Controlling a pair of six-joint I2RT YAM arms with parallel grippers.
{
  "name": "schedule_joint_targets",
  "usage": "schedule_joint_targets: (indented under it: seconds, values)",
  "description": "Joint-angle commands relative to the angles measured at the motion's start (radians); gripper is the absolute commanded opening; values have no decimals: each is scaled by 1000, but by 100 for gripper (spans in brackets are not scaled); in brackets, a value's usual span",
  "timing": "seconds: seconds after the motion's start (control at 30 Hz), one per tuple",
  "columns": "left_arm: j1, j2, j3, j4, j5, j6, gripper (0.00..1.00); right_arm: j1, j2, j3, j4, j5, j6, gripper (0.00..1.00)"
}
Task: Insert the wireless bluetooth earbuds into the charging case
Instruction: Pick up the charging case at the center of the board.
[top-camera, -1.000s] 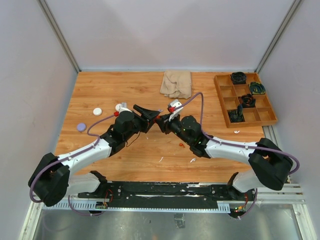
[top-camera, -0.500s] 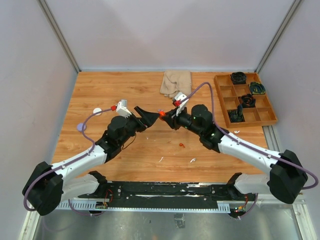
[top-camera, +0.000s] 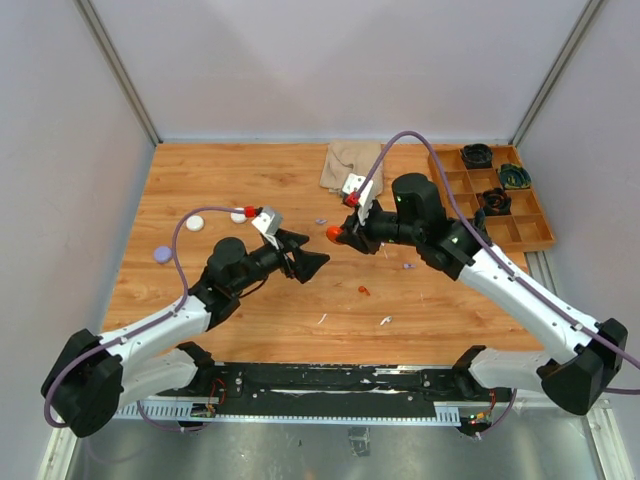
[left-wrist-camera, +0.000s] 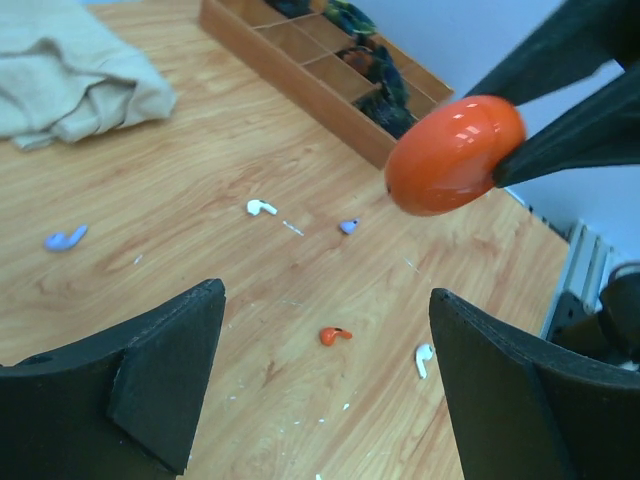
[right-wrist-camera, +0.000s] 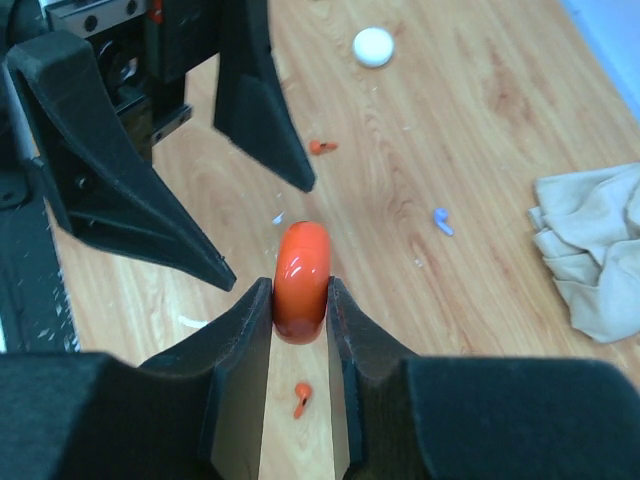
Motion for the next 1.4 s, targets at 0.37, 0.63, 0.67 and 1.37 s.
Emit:
schedule_joint_targets:
  seconds: [0.37,0.63,0.67,1.37]
  values:
    - [-8,123,69,215,546,324,81,32,142,307,-581,-186,-258,1]
    - [-8,147,100,218,648,341,62,61,184,359,-646,-191,-300,1]
    - [-8,147,101,217,656,340,60,64,187,362,-648,-188,-304,1]
    - [-10,186,111,217,642,300,37,80,210,385,-641,-180,-316,1]
